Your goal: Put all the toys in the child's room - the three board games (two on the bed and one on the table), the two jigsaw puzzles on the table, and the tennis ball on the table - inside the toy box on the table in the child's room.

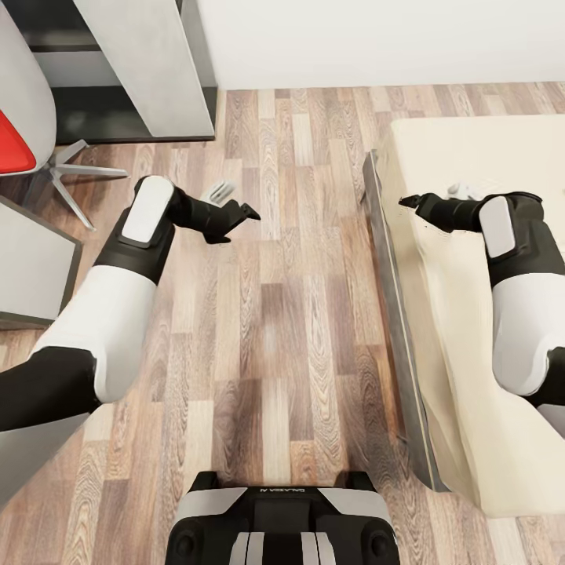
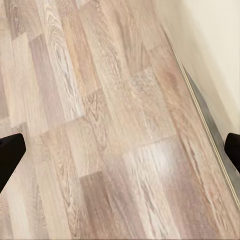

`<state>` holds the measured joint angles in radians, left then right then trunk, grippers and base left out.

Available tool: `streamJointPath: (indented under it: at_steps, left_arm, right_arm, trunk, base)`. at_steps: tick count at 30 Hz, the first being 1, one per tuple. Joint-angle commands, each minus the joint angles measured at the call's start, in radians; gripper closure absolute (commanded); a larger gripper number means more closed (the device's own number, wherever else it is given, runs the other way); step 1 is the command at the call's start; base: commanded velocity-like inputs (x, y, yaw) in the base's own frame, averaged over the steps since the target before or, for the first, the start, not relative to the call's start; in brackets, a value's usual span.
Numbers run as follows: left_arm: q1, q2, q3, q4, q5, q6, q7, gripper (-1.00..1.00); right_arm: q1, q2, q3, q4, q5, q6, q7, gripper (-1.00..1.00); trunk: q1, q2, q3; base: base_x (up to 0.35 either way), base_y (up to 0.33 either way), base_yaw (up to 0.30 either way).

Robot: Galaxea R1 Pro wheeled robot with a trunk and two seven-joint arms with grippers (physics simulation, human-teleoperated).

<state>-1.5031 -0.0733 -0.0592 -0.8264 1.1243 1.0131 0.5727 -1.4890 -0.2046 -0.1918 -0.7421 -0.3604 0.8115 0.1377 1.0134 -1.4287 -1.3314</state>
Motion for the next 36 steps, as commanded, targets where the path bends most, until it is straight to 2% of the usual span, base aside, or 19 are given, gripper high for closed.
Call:
streamJointPath:
  at_steps: [1,7,14,36]
  left_arm:
    - [-0.006,0.0,-0.001,-0.001,0.01,0.001,0.01,-1.0]
    - [-0.04,0.0,-0.001,-0.001,0.01,0.001,0.01,-1.0]
    - [-0.043,0.0,-0.001,-0.001,0.01,0.001,0.01,-1.0]
    - [-0.043,0.0,-0.001,-0.001,0.01,0.001,0.01,-1.0]
  right_arm:
    - [-0.006,0.0,-0.003,-0.006,0.008,0.005,0.008,-1.0]
    - [-0.04,0.0,-0.003,-0.006,0.008,0.005,0.008,-1.0]
    - [-0.08,0.0,-0.003,-0.006,0.008,0.005,0.008,-1.0]
    - [-0.08,0.0,-0.003,-0.006,0.008,0.005,0.008,-1.0]
  trunk:
    - [0.0,0.0,0.0]
    - [0.0,0.0,0.0]
    - [0.0,0.0,0.0]
    - [0.0,0.0,0.0]
  base:
    - [0.0,0.0,0.0]
    - [0.0,0.0,0.0]
    - [0.0,0.0,0.0]
    - [0.0,0.0,0.0]
